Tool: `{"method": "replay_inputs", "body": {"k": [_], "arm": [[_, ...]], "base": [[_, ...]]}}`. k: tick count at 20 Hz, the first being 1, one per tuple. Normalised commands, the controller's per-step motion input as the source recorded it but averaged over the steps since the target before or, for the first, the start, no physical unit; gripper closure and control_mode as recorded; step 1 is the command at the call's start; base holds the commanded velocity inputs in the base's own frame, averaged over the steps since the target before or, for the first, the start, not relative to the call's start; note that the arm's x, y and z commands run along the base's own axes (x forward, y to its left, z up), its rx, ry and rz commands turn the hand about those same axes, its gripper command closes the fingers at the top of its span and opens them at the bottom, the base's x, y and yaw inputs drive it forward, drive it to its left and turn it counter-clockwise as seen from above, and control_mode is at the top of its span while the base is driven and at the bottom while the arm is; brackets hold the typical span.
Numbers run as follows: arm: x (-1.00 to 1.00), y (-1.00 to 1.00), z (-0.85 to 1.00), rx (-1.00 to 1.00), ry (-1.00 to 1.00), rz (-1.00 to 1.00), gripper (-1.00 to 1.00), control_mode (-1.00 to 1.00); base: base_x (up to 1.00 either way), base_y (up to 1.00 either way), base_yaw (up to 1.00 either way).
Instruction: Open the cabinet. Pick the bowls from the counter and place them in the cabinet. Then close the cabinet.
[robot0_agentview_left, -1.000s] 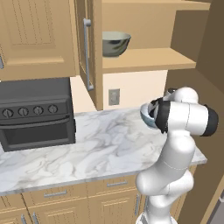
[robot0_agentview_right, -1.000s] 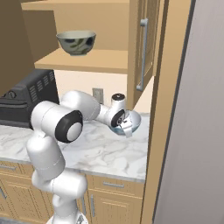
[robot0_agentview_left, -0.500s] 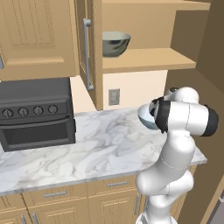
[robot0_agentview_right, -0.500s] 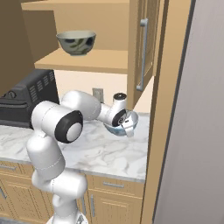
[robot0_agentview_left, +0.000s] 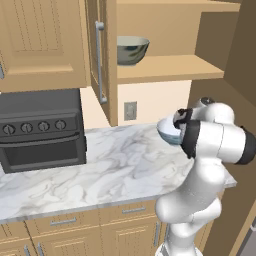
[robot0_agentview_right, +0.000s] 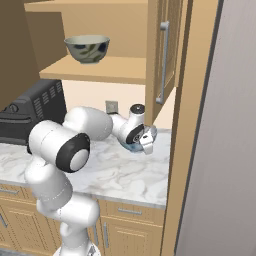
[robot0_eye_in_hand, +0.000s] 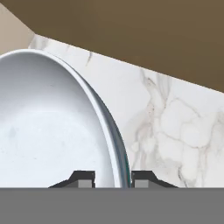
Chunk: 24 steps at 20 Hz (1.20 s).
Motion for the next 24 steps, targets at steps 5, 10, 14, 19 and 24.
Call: {"method": "replay_inputs", "body": {"k": [5,10,14,19,24], "arm": [[-0.68,0.09,0.74,0.01,-0.17,0.00,1.00,-1.00],[-1.00,0.25,0.95,0.00,-0.02,0.00,1.00,-1.00],[-1.00,0.29,1.00,0.00,0.00,0.00,1.00,-1.00],[-1.00,0.20,1.00,0.00,0.00,0.03,1.00,-1.00],[-0.96,0.04,1.00,0.00,-0.06,0.01,1.00,-1.00]], "base": [[0.00,0.00,0.00],[0.00,0.00,0.00],[0.00,0.00,0.00],[0.00,0.00,0.00],[0.00,0.00,0.00]]}}
